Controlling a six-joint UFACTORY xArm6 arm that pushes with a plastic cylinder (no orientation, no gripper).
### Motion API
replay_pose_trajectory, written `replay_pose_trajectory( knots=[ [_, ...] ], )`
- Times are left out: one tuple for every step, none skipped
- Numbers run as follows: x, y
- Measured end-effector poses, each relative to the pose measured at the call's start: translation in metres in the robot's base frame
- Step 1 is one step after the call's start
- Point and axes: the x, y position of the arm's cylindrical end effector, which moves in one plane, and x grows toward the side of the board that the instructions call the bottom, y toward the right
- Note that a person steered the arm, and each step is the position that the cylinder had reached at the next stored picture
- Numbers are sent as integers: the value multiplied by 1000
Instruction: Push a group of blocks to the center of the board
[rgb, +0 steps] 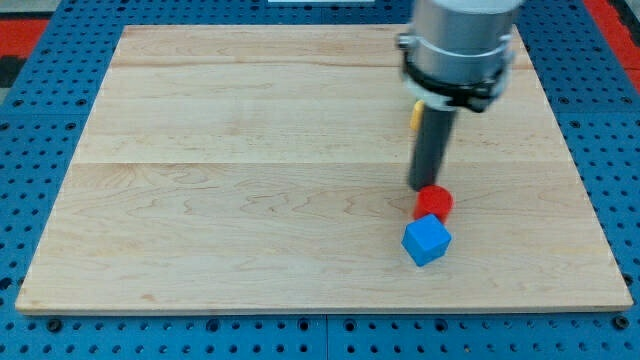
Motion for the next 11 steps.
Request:
replay_pose_trajectory(
  knots=[
    [-17,72],
    [-94,90],
    [-156,98],
    [-194,106],
    [-205,98],
    [-200,70],
    [-189,38],
    [-189,-6],
    [-189,-41],
    [-189,6],
    [-189,63]
  ],
)
